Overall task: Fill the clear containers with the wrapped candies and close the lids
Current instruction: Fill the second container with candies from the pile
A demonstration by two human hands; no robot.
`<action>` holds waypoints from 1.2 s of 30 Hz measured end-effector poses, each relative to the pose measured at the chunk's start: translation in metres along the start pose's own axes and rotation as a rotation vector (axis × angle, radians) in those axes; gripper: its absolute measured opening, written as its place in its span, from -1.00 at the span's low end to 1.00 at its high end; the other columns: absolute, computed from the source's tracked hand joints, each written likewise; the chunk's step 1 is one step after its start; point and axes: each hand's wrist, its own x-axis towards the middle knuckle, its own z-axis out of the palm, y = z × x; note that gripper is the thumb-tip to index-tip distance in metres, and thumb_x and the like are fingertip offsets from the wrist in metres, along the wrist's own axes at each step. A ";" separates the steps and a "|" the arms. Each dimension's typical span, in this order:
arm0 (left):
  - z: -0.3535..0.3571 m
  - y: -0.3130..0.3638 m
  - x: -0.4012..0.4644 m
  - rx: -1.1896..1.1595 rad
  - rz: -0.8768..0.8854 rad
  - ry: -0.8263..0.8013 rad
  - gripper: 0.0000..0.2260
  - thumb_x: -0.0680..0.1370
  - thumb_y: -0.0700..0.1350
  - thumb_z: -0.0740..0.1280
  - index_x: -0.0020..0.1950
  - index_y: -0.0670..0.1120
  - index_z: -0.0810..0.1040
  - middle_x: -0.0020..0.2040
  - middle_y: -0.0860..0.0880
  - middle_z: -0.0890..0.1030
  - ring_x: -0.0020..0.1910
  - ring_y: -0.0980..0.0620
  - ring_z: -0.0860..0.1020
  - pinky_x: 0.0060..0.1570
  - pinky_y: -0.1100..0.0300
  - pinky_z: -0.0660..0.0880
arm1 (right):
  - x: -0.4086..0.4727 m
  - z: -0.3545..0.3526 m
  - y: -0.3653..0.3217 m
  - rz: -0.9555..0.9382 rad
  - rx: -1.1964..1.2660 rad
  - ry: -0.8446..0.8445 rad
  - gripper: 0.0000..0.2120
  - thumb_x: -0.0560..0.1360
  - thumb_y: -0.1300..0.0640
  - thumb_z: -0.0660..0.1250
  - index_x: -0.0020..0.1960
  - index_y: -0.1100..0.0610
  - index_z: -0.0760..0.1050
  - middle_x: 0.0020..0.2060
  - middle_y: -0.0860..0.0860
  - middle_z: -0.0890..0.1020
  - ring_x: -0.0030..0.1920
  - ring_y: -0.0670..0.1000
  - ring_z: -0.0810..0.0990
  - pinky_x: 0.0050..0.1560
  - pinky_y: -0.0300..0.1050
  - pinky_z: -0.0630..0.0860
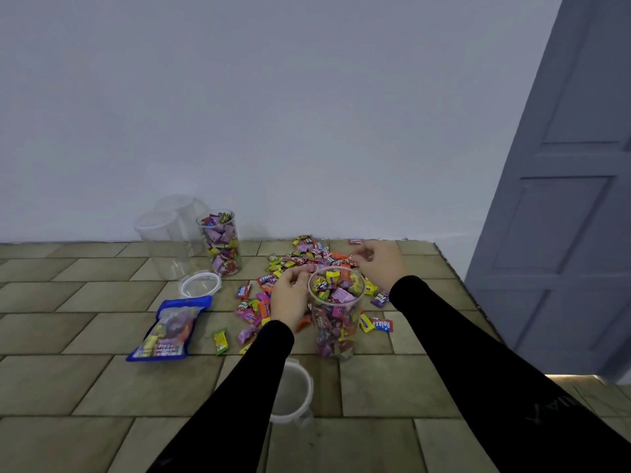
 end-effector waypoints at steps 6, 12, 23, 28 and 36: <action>-0.004 -0.022 0.041 0.710 0.116 -0.178 -0.79 0.56 -0.06 0.33 0.19 0.01 0.58 0.24 0.02 0.51 0.25 0.00 0.43 0.28 0.02 0.42 | 0.019 0.023 0.028 0.092 -0.250 -0.274 -0.79 0.51 0.08 0.39 0.11 0.12 0.60 0.08 0.04 0.61 0.07 0.05 0.57 -0.08 -0.17 0.43; 0.005 -0.023 0.064 0.969 0.152 -0.351 -0.67 0.62 -0.15 0.21 0.40 -0.10 0.43 0.45 -0.17 0.27 0.41 -0.16 0.29 0.40 -0.06 0.29 | 0.038 0.051 0.032 0.006 -0.324 -0.509 -0.73 0.54 0.23 0.31 0.23 0.24 0.52 0.15 0.19 0.60 0.04 0.05 0.60 -0.06 -0.17 0.53; 0.014 -0.046 0.102 1.084 0.169 -0.249 -0.88 0.61 -0.21 0.21 0.12 -0.19 0.43 0.23 -0.16 0.34 0.00 -0.12 0.50 0.00 0.10 0.47 | 0.070 0.078 0.057 -0.049 -0.429 -0.421 -0.68 0.52 0.13 0.33 0.25 0.17 0.51 0.20 0.19 0.57 0.14 0.13 0.55 0.23 0.03 0.48; 0.023 -0.044 0.114 1.086 0.123 -0.225 -0.83 0.60 -0.20 0.22 0.18 -0.19 0.41 0.20 -0.19 0.42 0.11 -0.16 0.47 0.04 0.08 0.42 | 0.077 0.085 0.056 0.017 -0.439 -0.399 -0.64 0.52 0.18 0.34 0.29 0.07 0.39 0.21 0.11 0.55 0.18 0.11 0.53 0.16 -0.04 0.49; 0.022 -0.041 0.114 1.080 0.148 -0.254 -0.91 0.59 -0.23 0.23 0.07 -0.18 0.38 0.02 -0.17 0.55 0.00 -0.15 0.51 -0.14 0.08 0.38 | 0.074 0.080 0.050 0.001 -0.415 -0.394 -0.55 0.44 0.11 0.44 0.29 0.04 0.41 0.25 0.07 0.53 0.22 0.09 0.50 0.22 0.00 0.47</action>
